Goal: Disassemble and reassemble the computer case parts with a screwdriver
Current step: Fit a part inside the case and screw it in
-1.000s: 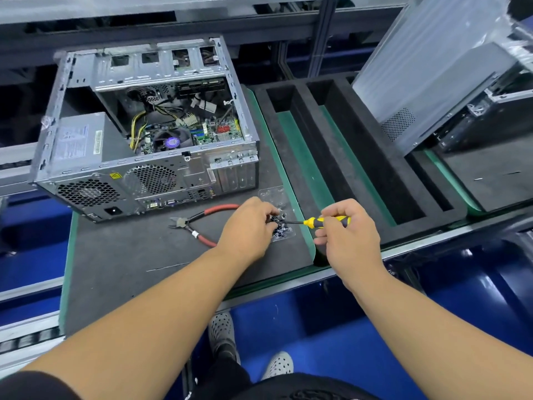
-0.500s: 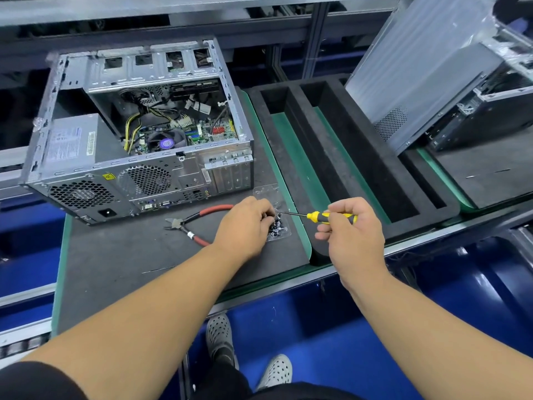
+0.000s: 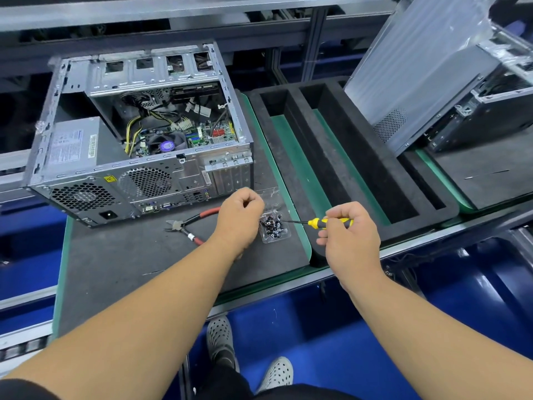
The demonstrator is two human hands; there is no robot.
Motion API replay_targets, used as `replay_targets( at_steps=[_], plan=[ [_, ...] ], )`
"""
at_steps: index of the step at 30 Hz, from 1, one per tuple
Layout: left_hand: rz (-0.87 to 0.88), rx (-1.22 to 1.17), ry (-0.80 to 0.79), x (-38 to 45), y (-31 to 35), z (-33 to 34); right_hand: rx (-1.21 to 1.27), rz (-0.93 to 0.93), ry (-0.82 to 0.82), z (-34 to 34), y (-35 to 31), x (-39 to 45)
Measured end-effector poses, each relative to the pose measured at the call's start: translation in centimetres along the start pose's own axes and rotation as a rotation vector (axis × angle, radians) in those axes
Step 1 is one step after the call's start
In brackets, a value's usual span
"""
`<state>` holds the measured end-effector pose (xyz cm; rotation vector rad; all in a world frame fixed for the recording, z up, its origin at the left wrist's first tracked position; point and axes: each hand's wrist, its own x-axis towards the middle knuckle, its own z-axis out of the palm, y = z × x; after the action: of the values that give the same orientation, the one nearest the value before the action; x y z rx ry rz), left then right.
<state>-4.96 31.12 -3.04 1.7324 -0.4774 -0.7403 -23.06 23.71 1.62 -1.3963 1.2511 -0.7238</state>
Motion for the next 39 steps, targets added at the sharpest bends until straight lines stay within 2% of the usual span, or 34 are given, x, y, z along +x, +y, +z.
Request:
replay_targets(
  at_steps=[3,4,6,8,12,15,19,25,33,39],
  plan=[
    [-0.25,-0.35,0.042,-0.2,1.0,0.1,-0.041,0.0,0.003,0.1,0.1,-0.1],
    [-0.306,-0.417,0.054,-0.1,1.3,0.1,-0.051,-0.003,0.007,0.1,0.1,-0.1],
    [-0.351,-0.405,0.044,0.0,1.5,0.1,-0.07,-0.01,0.008,0.1,0.0,0.0],
    [-0.288,-0.22,0.01,0.0,1.4,0.1,-0.079,-0.006,-0.002,0.1,0.1,0.0],
    [-0.001,0.284,-0.059,0.4,0.2,0.2,-0.084,0.008,-0.008,0.2,0.0,0.0],
    [0.107,0.609,-0.15,0.6,-0.2,0.2,-0.037,-0.013,0.014,0.3,-0.5,-0.1],
    [0.245,0.814,-0.179,0.9,0.0,0.8,-0.007,-0.047,0.015,0.3,-1.4,-0.1],
    [0.286,0.847,-0.142,1.5,0.3,1.5,0.0,-0.069,0.026,0.4,-2.1,-0.2],
    [0.161,0.719,-0.156,1.2,-0.5,1.1,0.034,-0.066,0.07,0.5,-1.7,-0.5],
    [0.055,0.561,-0.101,1.3,-1.1,0.1,-0.074,-0.038,0.071,0.8,-1.2,-0.2]
  ],
)
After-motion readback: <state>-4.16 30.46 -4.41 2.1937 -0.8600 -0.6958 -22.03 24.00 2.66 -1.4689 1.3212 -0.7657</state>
